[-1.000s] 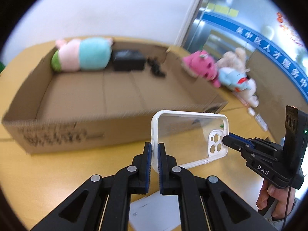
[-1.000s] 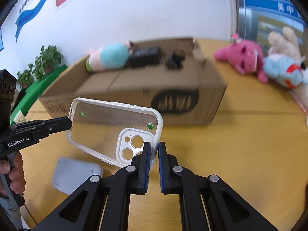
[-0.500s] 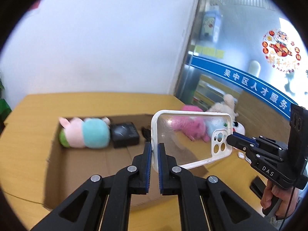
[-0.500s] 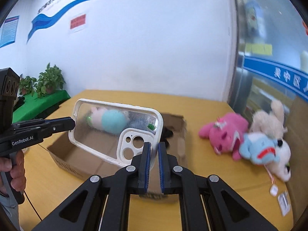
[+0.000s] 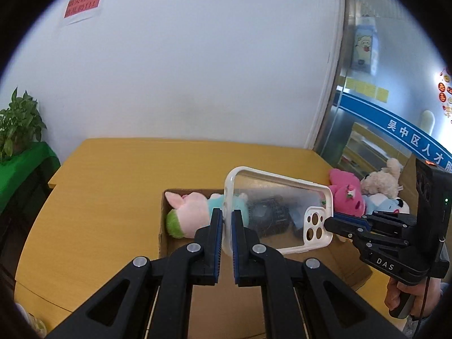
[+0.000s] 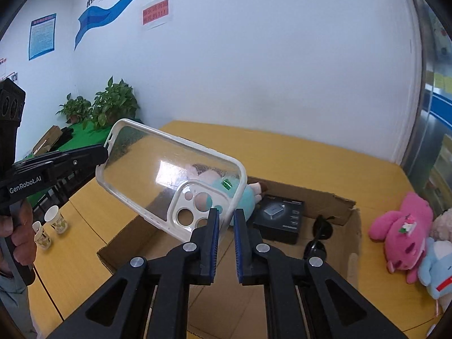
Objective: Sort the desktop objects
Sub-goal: 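Lift the phone case with the left gripper into the box and release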
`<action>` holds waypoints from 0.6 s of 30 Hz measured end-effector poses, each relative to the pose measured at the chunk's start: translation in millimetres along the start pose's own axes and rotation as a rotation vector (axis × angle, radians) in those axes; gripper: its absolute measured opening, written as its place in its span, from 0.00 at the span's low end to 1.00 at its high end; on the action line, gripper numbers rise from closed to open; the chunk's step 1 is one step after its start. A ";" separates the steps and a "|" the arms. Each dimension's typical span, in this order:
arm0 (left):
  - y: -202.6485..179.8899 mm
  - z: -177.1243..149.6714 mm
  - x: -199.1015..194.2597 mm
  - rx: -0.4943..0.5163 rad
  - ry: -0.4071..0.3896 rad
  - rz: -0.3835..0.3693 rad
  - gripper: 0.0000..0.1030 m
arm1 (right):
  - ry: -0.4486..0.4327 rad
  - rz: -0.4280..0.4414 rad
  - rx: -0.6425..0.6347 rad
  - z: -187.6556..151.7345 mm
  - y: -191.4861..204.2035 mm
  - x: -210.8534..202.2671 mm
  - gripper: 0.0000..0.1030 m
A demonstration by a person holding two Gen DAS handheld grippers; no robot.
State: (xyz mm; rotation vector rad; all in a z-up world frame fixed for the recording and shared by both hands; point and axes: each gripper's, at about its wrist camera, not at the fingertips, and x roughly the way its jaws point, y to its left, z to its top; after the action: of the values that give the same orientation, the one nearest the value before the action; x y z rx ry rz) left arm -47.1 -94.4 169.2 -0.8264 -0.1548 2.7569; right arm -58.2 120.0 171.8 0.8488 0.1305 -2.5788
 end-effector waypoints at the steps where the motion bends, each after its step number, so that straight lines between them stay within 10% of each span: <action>1: 9.9 -2.7 11.0 -0.014 0.025 0.006 0.05 | 0.026 0.014 0.003 -0.3 0.2 14.8 0.09; 18: 62.3 -67.5 155.8 -0.025 0.494 0.158 0.05 | 0.587 0.132 0.074 -55.2 -22.0 228.4 0.09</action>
State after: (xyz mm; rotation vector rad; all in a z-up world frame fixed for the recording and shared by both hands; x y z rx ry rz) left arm -148.6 -109.5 20.2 -1.5493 -0.0284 2.5927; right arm -202.9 69.3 -7.6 1.5633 0.1425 -2.1534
